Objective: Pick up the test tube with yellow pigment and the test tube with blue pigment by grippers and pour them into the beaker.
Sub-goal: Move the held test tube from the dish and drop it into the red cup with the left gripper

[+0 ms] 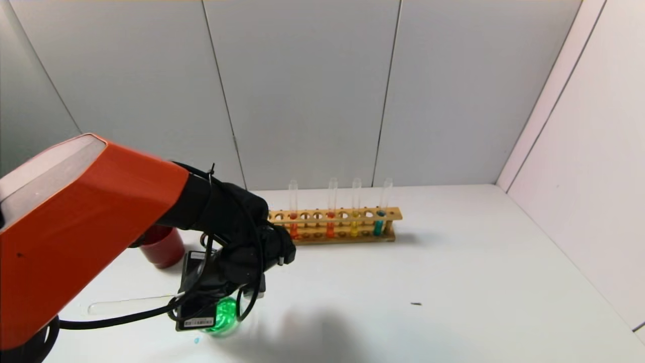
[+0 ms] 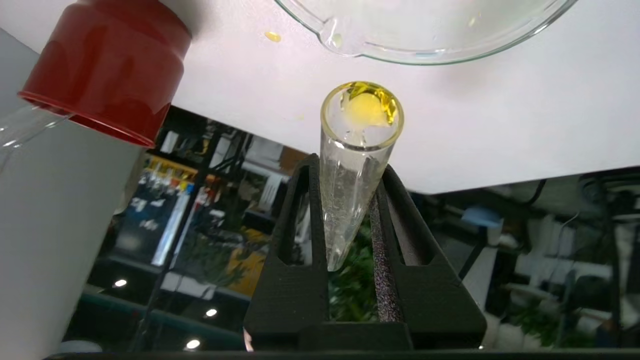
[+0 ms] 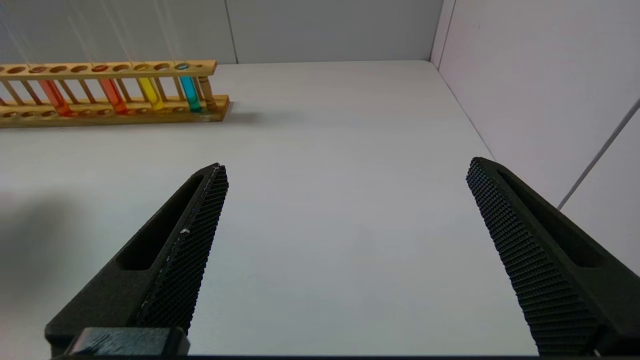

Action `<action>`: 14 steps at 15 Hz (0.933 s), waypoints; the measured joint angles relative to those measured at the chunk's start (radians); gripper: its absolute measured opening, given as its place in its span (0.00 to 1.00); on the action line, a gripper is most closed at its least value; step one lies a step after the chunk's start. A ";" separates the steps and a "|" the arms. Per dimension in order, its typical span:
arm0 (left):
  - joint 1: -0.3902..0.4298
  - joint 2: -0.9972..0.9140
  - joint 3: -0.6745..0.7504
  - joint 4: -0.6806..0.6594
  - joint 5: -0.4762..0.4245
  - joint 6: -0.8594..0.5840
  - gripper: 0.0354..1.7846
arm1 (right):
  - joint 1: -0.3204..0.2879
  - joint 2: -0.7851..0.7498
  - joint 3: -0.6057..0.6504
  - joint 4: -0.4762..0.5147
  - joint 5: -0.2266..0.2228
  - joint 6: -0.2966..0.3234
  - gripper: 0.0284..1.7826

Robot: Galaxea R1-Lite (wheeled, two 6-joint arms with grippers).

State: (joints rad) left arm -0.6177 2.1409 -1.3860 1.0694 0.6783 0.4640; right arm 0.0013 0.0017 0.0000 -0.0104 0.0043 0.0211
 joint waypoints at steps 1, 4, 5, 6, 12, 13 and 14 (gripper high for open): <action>0.003 -0.020 -0.013 0.000 -0.031 -0.028 0.15 | 0.000 0.000 0.000 0.000 0.000 0.000 0.98; 0.010 -0.113 -0.042 -0.011 -0.114 -0.149 0.15 | 0.000 0.000 0.000 0.000 0.000 0.000 0.98; 0.015 -0.153 -0.047 -0.030 -0.127 -0.202 0.15 | 0.000 0.000 0.000 0.000 0.000 0.000 0.98; 0.027 -0.190 -0.050 -0.069 -0.131 -0.250 0.15 | 0.000 0.000 0.000 0.000 0.000 0.000 0.98; 0.136 -0.410 -0.010 -0.392 -0.140 -0.463 0.15 | 0.000 0.000 0.000 0.000 0.000 0.000 0.98; 0.166 -0.429 -0.007 -0.434 -0.141 -0.497 0.15 | 0.000 0.000 0.000 0.000 0.000 0.000 0.98; 0.202 -0.447 -0.005 -0.481 -0.145 -0.522 0.15 | 0.000 0.000 0.000 0.000 0.000 0.000 0.98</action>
State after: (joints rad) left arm -0.4155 1.6938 -1.3906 0.5883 0.5330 -0.0581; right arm 0.0013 0.0017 0.0000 -0.0104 0.0038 0.0211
